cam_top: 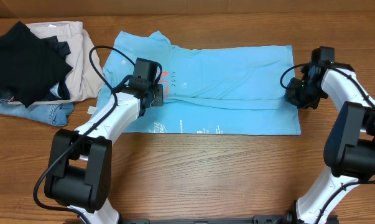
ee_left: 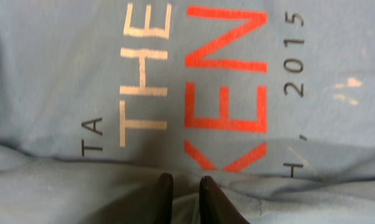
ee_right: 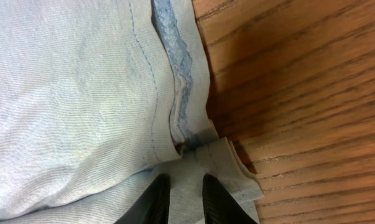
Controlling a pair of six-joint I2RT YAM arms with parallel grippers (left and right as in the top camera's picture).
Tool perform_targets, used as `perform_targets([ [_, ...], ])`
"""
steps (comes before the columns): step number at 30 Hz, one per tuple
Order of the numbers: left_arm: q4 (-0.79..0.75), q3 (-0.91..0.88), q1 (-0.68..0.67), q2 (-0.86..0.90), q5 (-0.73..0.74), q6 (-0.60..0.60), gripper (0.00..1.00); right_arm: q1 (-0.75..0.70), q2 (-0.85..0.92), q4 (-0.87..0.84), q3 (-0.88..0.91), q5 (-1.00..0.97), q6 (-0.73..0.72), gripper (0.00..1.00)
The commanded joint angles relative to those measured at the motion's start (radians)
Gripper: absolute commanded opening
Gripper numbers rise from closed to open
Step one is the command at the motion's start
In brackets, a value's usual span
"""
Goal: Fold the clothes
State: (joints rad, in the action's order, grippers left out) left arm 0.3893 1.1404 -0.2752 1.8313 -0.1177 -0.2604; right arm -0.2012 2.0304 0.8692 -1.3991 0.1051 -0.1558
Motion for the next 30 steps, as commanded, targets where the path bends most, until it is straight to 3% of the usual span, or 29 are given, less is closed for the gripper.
perform_targets([
  [1,0.038,0.019,-0.005,0.013,-0.024,-0.017,0.20,0.005,0.008,0.020,-0.025,0.009,0.003,0.22],
  [9,0.198,-0.001,-0.005,0.013,-0.078,-0.017,0.22,0.003,0.008,0.160,-0.022,0.009,0.004,0.26],
  [18,0.075,-0.179,-0.005,0.013,-0.095,-0.055,0.29,0.004,0.008,0.133,0.069,0.001,0.008,0.27],
  [20,0.075,-0.201,-0.005,0.013,-0.093,-0.055,0.34,0.004,0.008,0.124,0.103,0.000,0.008,0.27],
  [24,0.084,-0.222,-0.005,0.013,-0.091,-0.055,0.59,0.004,0.008,0.105,0.177,-0.003,0.006,0.27],
  [30,0.160,-0.223,-0.005,0.013,-0.061,-0.061,0.59,0.004,0.008,0.109,0.248,-0.072,-0.062,0.26],
])
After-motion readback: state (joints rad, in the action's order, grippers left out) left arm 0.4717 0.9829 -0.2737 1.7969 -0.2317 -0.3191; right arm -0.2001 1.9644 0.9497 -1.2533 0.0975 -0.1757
